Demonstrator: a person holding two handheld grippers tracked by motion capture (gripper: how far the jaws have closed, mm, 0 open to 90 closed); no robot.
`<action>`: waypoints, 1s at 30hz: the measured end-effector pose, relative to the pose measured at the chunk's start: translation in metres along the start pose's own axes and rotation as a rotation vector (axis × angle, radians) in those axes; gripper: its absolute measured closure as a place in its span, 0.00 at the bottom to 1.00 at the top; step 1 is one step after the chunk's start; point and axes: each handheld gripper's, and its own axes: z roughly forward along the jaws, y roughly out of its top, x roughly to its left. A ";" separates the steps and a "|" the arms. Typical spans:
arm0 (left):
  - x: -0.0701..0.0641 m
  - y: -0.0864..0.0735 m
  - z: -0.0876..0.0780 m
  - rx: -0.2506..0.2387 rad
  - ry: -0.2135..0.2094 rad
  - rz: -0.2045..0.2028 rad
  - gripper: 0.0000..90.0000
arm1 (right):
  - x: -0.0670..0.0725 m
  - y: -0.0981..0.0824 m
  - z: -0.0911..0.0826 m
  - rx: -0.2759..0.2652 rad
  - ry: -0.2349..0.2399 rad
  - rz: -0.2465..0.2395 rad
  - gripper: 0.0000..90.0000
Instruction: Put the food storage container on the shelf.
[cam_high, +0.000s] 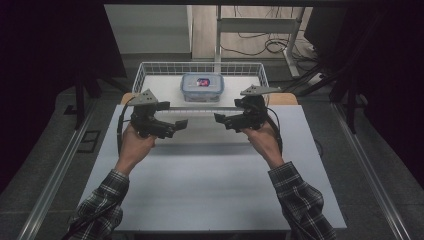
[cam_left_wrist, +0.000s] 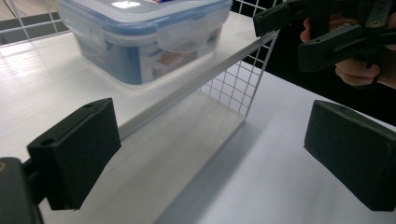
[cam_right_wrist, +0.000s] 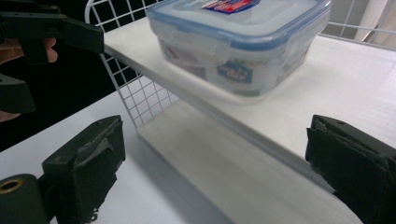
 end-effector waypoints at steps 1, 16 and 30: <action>-0.002 -0.002 -0.001 -0.003 -0.001 0.004 0.03 | 0.000 0.000 0.000 0.000 0.000 0.000 0.05; -0.032 -0.042 -0.006 0.030 0.015 0.032 0.02 | 0.028 -0.030 -0.010 -0.011 0.042 -0.056 0.04; -0.043 -0.084 0.008 0.129 0.021 0.034 0.01 | 0.046 -0.063 -0.004 0.018 0.080 -0.104 0.03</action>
